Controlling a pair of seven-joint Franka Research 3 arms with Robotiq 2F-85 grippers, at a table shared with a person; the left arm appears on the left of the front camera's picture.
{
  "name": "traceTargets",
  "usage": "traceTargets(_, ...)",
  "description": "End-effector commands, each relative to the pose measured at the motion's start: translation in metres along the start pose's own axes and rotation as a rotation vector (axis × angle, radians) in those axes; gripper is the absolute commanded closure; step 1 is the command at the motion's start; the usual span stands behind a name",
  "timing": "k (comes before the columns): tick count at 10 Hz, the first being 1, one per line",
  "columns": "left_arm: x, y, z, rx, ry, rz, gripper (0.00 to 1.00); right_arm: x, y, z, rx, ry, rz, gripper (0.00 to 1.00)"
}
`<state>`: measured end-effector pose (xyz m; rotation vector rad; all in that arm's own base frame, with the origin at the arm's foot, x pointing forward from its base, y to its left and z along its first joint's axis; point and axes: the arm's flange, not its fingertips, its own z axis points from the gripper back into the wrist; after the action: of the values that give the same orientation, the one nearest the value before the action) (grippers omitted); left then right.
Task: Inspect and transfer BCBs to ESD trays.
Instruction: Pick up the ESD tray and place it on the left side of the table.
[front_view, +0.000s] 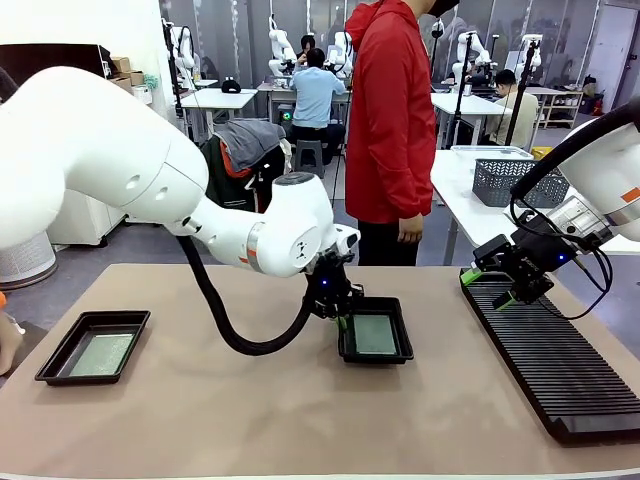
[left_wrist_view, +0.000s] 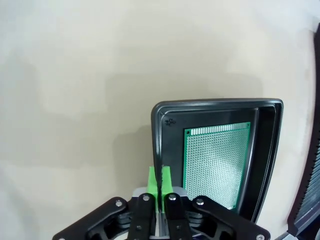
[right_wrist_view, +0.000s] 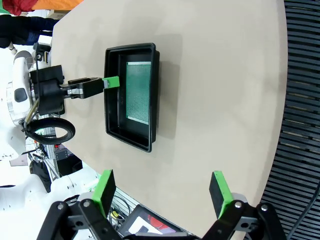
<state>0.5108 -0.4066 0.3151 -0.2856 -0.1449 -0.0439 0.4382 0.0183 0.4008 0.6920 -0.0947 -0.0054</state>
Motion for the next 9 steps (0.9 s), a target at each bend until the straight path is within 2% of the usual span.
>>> traceTargets(1, -0.013, 0.027, 0.014, -0.103, -0.016, -0.029, 0.97, 0.0, 0.002, 0.0, -0.01, -0.013, -0.021, 0.0)
traceTargets(5, -0.03, 0.065, 0.06, -0.081, -0.045, -0.025, 0.97, 0.0, 0.002, 0.0, -0.01, -0.013, -0.021, 0.0)
traceTargets(9, -0.048, 0.136, 0.101, -0.036, -0.03, -0.028, 0.97, 0.0, 0.002, 0.0, -0.01, -0.013, -0.021, 0.0)
